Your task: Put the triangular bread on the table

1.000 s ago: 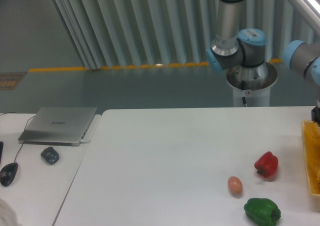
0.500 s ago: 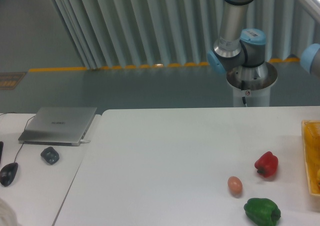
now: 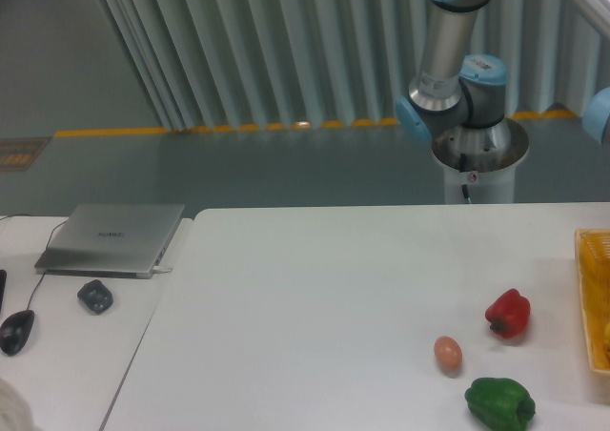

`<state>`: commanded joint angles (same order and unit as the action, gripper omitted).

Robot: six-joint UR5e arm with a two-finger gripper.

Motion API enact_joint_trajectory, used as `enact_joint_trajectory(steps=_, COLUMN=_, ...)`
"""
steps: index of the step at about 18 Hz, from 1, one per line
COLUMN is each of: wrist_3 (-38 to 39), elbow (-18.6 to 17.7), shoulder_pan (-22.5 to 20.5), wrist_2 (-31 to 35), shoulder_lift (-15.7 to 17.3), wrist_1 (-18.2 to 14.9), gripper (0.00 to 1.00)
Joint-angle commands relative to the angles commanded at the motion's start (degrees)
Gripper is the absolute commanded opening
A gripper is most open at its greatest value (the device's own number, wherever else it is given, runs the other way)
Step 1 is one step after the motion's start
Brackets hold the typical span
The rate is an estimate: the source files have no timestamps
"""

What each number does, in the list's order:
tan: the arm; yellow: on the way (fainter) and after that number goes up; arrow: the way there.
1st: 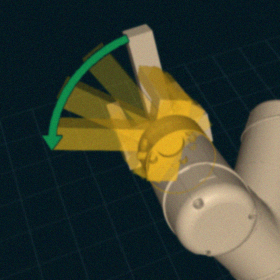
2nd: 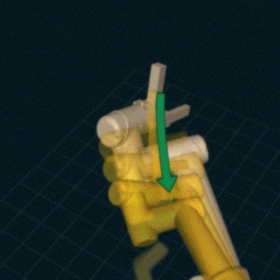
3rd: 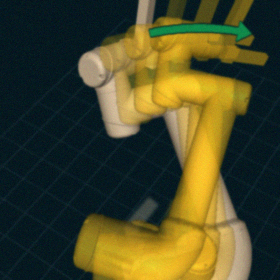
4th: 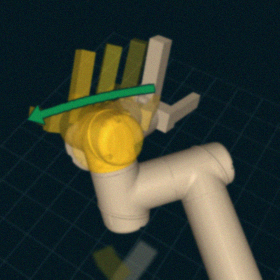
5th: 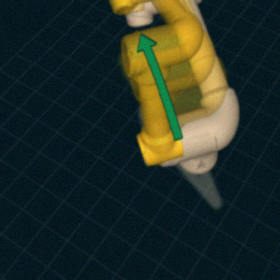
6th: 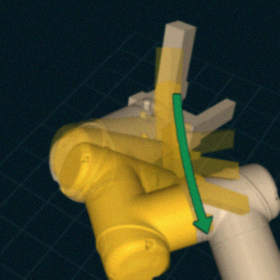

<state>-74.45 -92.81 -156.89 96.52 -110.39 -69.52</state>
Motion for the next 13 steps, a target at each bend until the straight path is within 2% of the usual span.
enact_joint_trajectory(steps=4, wrist_3=1.2, elbow=-0.1, shoulder_pan=0.1, wrist_2=-0.4, shoulder_lift=0.5, wrist_1=-1.9, gripper=1.0)
enact_joint_trajectory(steps=9, wrist_3=0.8, elbow=-0.2, shoulder_pan=-1.0, wrist_2=0.1, shoulder_lift=0.5, wrist_1=-2.5, gripper=1.0)
enact_joint_trajectory(steps=11, wrist_3=1.2, elbow=-0.4, shoulder_pan=-0.7, wrist_2=1.2, shoulder_lift=0.4, wrist_1=-4.3, gripper=1.0)
enact_joint_trajectory(steps=13, wrist_3=1.2, elbow=-0.4, shoulder_pan=-0.6, wrist_2=2.3, shoulder_lift=0.4, wrist_1=-4.5, gripper=1.0)
